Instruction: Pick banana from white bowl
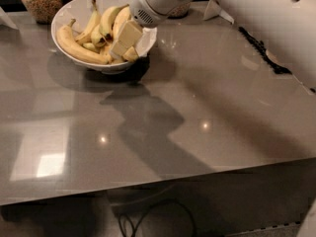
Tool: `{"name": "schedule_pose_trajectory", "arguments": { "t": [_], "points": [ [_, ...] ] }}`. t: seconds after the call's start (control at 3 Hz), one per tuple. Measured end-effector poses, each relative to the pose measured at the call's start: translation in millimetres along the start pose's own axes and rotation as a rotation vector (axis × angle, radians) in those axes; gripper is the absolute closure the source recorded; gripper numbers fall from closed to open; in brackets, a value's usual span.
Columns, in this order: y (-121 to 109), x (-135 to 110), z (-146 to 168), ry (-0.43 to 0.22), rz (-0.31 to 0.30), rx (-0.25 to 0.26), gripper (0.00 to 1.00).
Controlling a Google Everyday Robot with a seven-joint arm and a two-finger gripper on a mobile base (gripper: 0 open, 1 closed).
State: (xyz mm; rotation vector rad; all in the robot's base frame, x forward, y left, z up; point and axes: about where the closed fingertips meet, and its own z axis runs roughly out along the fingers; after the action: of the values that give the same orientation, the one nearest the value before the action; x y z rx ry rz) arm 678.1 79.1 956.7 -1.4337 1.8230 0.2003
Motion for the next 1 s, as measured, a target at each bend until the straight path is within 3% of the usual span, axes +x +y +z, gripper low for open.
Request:
{"name": "schedule_pose_trajectory", "arguments": {
  "t": [0.33,0.67,1.0],
  "points": [
    [-8.5,-3.2,21.7,-0.010,0.065,0.020,0.05],
    [-7.7,1.1,37.0,-0.001,0.134,0.022,0.17],
    [-1.3,5.6,47.0,0.010,0.189,0.010,0.20]
  ]
}}
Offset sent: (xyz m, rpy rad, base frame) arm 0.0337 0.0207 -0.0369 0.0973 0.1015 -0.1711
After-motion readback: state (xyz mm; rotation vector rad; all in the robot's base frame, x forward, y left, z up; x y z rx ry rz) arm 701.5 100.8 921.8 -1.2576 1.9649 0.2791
